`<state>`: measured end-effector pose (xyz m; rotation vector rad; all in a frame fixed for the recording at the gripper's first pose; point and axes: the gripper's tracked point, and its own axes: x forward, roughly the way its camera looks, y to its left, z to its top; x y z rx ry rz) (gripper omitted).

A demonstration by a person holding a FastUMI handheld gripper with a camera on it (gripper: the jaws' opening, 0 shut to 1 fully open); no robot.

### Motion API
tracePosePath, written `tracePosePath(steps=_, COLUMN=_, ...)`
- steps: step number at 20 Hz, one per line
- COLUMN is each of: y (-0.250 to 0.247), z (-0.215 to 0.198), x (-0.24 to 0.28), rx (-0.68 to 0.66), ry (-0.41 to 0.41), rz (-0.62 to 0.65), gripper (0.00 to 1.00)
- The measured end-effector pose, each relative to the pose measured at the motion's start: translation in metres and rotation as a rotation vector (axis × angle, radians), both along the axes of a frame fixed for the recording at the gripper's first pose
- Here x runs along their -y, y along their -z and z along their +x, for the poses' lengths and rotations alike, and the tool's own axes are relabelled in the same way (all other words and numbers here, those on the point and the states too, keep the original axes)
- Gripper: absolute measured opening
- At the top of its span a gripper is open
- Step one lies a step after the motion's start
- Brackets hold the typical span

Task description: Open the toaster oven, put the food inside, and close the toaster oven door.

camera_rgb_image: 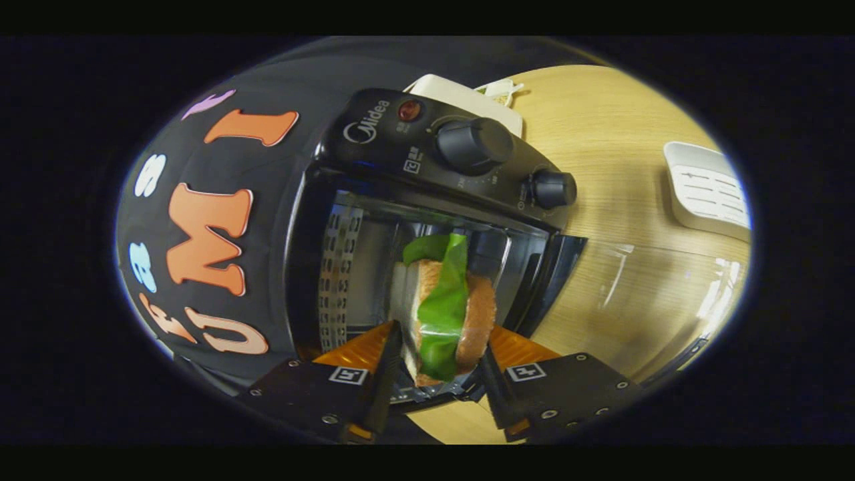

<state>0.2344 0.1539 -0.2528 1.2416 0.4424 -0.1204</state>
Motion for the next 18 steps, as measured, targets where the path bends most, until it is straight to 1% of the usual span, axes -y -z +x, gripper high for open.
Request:
tracePosePath(steps=1, y=0.003, z=-0.004, x=-0.001, rx=-0.017, ry=-0.007, rz=-0.009, gripper=0.65)
tracePosePath(steps=2, y=0.010, z=-0.004, x=-0.004, rx=-0.036, ry=-0.013, rz=-0.020, gripper=0.74)
tracePosePath(steps=3, y=0.014, z=-0.005, x=-0.005, rx=-0.051, ry=-0.022, rz=-0.028, gripper=0.80)
tracePosePath(steps=4, y=0.016, z=-0.006, x=-0.007, rx=-0.058, ry=-0.030, rz=-0.037, gripper=0.91)
tracePosePath(steps=6, y=0.014, z=-0.010, x=-0.008, rx=-0.049, ry=-0.042, rz=-0.052, gripper=0.98)
tracePosePath(steps=8, y=0.012, z=-0.017, x=-0.010, rx=-0.045, ry=-0.057, rz=-0.064, gripper=0.99)
tracePosePath(steps=10, y=0.011, z=-0.030, x=-0.011, rx=-0.037, ry=-0.086, rz=-0.104, gripper=0.99)
tracePosePath(steps=13, y=0.006, z=-0.066, x=-0.012, rx=-0.010, ry=-0.163, rz=-0.205, gripper=0.98)
tracePosePath(steps=16, y=-0.006, z=-0.105, x=-0.010, rx=0.037, ry=-0.228, rz=-0.277, gripper=0.98)
tracePosePath(steps=18, y=-0.003, z=-0.128, x=-0.002, rx=0.045, ry=-0.271, rz=-0.350, gripper=0.98)
